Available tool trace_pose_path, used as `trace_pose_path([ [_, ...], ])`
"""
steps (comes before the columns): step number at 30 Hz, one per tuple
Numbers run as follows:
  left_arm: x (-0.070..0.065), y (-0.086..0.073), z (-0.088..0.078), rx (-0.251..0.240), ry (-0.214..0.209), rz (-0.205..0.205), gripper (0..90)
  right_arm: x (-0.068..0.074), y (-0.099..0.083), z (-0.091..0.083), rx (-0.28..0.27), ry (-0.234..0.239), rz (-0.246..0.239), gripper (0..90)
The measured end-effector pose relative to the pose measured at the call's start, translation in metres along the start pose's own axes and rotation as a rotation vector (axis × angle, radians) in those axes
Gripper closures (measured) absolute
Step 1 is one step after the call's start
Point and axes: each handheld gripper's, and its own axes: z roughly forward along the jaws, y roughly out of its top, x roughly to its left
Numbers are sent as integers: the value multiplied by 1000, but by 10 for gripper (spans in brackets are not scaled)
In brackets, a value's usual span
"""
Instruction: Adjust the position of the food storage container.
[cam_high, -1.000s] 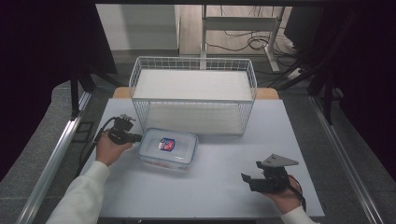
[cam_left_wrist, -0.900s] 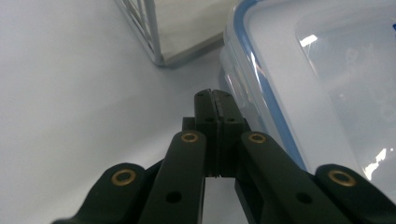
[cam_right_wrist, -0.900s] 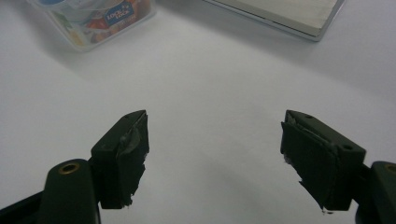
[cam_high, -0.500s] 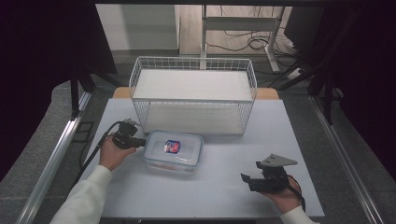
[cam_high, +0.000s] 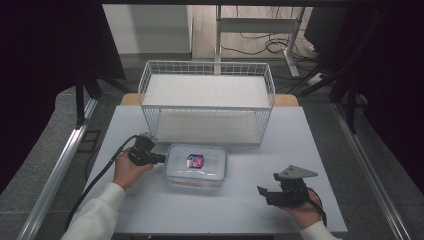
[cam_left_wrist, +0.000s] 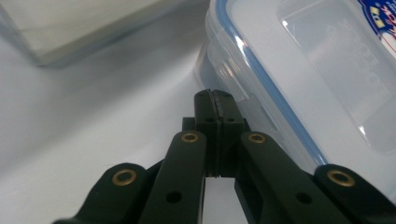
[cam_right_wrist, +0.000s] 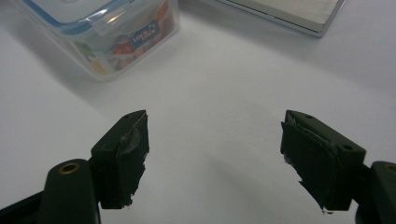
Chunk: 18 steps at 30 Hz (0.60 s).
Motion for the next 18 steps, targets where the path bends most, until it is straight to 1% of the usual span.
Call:
trace_pose_path([
  [2, -2, 0, 1, 0, -5, 5, 900, 0, 0, 0, 1, 0, 1, 238],
  [3, -7, 0, 3, 0, -16, 10, 900, 0, 0, 0, 4, 0, 1, 238],
  [4, -7, 0, 3, 0, -16, 10, 900, 0, 0, 0, 4, 0, 1, 238],
  [5, -13, 1, 5, 1, -25, 17, 900, 0, 0, 1, 6, -1, 0, 238],
  [6, -13, 1, 5, 1, -25, 17, 900, 0, 0, 1, 6, -1, 0, 238],
  [7, -18, 3, 8, 3, -30, 23, 900, 0, 0, 1, 7, 0, -1, 238],
  [8, -18, 3, 8, 3, -30, 23, 900, 0, 0, 1, 7, 0, -1, 238],
  [10, -24, 5, 11, 1, -36, 32, 900, 1, 0, 2, 10, 0, -3, 238],
  [13, -31, 7, 15, 1, -55, 34, 900, 1, 0, 2, 11, 2, -1, 238],
  [18, -35, 8, 16, 3, -65, 42, 900, 0, -1, 2, 10, 0, 0, 238],
])
